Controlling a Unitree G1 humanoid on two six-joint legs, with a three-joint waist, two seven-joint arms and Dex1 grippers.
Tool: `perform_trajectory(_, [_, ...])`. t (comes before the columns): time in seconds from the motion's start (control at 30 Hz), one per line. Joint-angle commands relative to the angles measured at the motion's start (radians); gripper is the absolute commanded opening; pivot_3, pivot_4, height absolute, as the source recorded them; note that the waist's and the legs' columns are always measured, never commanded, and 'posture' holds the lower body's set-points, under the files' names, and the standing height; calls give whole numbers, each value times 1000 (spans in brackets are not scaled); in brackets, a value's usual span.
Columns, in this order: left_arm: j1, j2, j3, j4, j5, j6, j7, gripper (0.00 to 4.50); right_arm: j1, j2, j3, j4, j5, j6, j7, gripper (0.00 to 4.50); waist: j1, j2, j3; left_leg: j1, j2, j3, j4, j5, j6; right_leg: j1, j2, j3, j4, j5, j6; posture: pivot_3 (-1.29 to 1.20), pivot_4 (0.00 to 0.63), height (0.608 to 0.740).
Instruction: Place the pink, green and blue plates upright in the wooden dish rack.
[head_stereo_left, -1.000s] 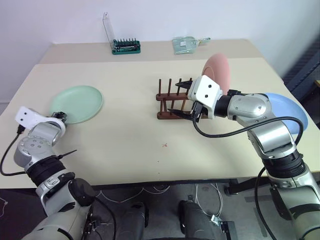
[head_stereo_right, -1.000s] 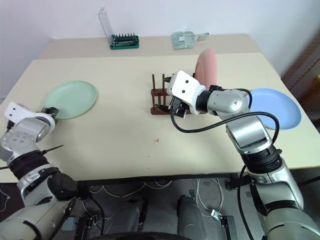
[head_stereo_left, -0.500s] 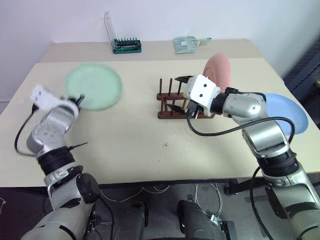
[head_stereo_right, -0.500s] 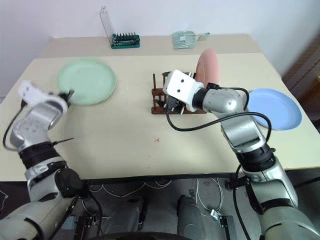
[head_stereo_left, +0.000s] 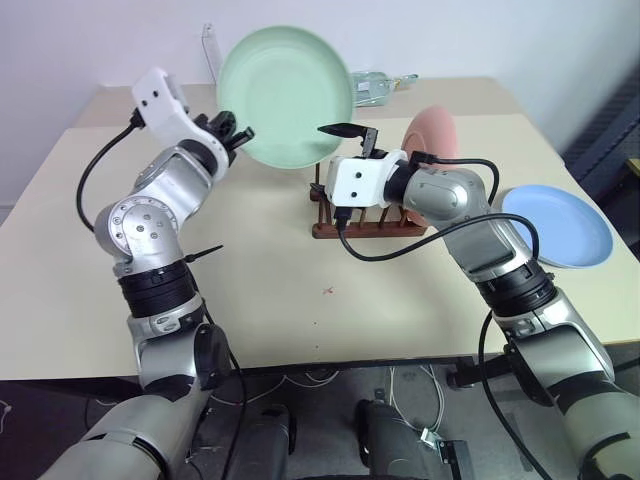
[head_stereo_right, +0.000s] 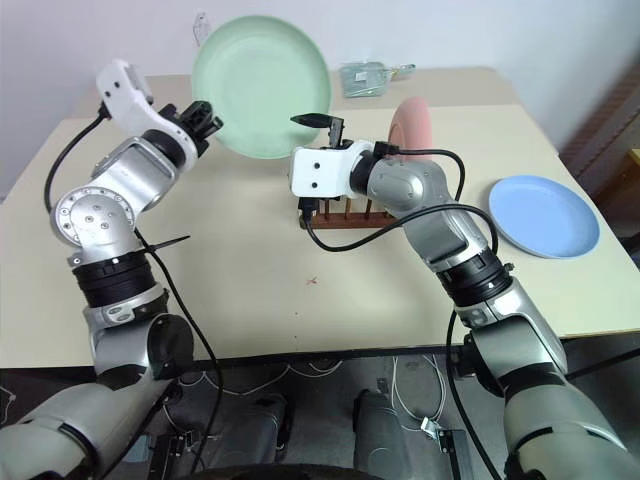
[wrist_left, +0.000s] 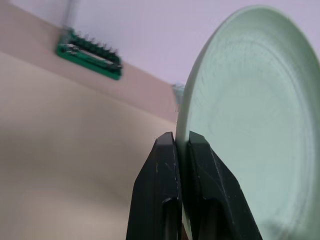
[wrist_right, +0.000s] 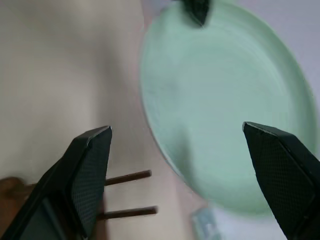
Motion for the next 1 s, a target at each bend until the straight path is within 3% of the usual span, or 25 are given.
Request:
perform_trajectory(0.03, [-25, -13, -28, -72, -38, 39, 14, 20, -43, 10, -7, 87, -74, -75, -78, 4269, 0, 0, 0, 0, 0, 0, 0, 0, 0, 0, 0, 0, 0, 0, 0, 0, 150, 740])
perform_trajectory(0.13, [-24, -19, -38, -87, -52, 53, 13, 20, -57, 16, -4, 142, -118, -115, -106, 4269, -4, 0, 0, 0, 0, 0, 0, 0, 0, 0, 0, 0, 0, 0, 0, 0, 150, 740])
perform_trajectory(0.23, [-24, -16, -44, -89, -51, 64, 11, 0, -63, 16, -8, 171, -152, -136, -131, 3437, -9, 0, 0, 0, 0, 0, -1, 0, -1, -1, 1, 0, 0, 0, 0, 0, 150, 740])
perform_trajectory(0.47, [-33, -35, -2, -73, -64, 12, 2, 0, -58, 15, -19, 175, -189, -159, -152, 23, -5, 0, 0, 0, 0, 0, -1, 0, -1, -1, 1, 0, 0, 0, 0, 0, 150, 740])
perform_trajectory(0.57, [-42, -65, 39, -63, -84, -32, 20, 1071, -51, 17, -25, 166, -200, -161, -155, 0, -4, 0, 0, 0, 0, 0, -1, 0, -1, 0, 1, 0, 0, 0, 0, 0, 150, 740])
perform_trajectory(0.73, [-75, -40, 150, -4, -69, -213, 61, 3527, -39, 15, -41, 136, -187, -156, -142, 0, -4, 0, 0, 0, 0, 0, -1, 1, -1, 0, 1, 0, 0, 0, 0, 0, 150, 740])
perform_trajectory(0.93, [-1, 153, 135, 77, 60, -364, -44, 3527, 8, 70, -165, -29, 37, 0, -27, 0, -22, 0, 0, 1, 2, 1, -3, 1, -1, -1, 2, 1, 0, 0, -1, 0, 150, 740])
perform_trajectory(1.0, [83, 226, 61, 79, 124, -375, -138, 3527, 39, 124, -248, -175, 209, 183, 30, 0, -20, 0, 0, 0, 2, 0, -2, 1, -1, -1, 2, 1, 0, 0, -1, 0, 150, 740])
